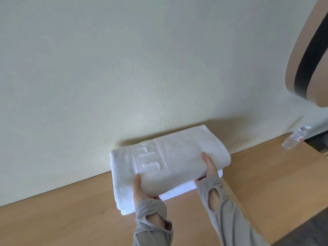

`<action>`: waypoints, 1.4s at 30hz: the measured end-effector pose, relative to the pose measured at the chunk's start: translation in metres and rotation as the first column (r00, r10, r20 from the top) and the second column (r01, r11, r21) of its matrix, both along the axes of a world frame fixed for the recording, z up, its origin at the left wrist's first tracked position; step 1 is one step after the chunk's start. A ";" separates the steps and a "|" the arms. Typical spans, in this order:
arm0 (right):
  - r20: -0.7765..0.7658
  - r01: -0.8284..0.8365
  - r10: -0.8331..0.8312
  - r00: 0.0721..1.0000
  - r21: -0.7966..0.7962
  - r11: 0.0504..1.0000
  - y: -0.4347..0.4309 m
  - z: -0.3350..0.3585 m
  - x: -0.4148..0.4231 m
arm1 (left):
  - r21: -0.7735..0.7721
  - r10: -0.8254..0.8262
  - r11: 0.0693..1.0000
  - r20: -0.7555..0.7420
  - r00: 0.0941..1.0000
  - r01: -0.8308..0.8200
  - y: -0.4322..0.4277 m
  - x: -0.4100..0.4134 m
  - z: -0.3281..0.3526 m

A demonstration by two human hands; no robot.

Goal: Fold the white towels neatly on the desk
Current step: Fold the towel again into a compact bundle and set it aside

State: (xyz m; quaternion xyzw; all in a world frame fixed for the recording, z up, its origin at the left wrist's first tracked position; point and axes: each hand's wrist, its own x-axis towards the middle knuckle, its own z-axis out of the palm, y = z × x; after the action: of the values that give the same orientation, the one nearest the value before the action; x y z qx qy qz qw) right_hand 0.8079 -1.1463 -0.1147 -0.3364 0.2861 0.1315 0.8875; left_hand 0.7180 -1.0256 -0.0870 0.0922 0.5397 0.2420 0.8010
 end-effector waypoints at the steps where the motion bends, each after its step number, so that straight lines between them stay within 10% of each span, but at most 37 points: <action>1: -0.019 -0.004 0.004 1.000 0.010 1.000 -0.003 -0.010 -0.001 | 0.004 -0.002 1.000 -0.036 0.999 0.002 -0.004 -0.001 -0.008; 12: -0.018 -0.202 0.205 0.979 -0.256 0.945 -0.080 -0.030 0.040 | 0.301 -0.309 0.890 -0.155 0.938 0.343 0.075 -0.060 -0.028; 16: -0.061 -0.546 0.599 0.798 -0.494 0.677 -0.101 -0.011 0.083 | 0.280 -0.680 0.585 -0.342 0.649 0.761 0.124 -0.042 -0.008; 21: -0.326 -0.618 0.685 0.651 -0.752 0.230 -0.078 0.025 0.119 | 0.295 -0.670 0.385 -0.562 0.484 0.875 0.124 0.017 0.000; 26: -0.315 -0.576 0.717 0.622 -0.805 0.146 -0.052 0.029 0.127 | 0.387 -0.491 0.317 -0.714 0.499 0.866 0.117 0.024 -0.005; 33: -0.010 -0.322 0.688 0.726 -0.889 0.326 -0.061 0.025 0.131 | 0.609 -0.336 0.268 -0.667 0.665 0.747 0.126 0.026 0.002; 38: -0.071 -0.310 0.687 0.723 -0.922 0.232 -0.051 0.001 0.130 | 0.426 -0.380 0.263 -0.779 0.499 0.865 0.129 0.036 -0.019; 40: -0.177 -0.320 0.682 0.709 -0.943 0.088 -0.047 0.000 0.131 | 0.368 -0.373 0.257 -0.815 0.443 0.894 0.131 0.041 -0.021; 42: -0.282 -0.138 0.643 0.712 -0.954 -0.265 -0.045 0.007 0.132 | 0.340 -0.240 0.198 -0.893 0.381 0.919 0.131 0.044 -0.018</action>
State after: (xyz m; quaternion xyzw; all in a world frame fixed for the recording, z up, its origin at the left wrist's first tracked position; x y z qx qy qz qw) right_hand 0.9397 -1.1916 -0.1072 -0.9541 -0.0081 0.1102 0.2784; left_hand 0.7617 -0.8949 -0.1052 0.7561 0.5056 0.0476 0.4128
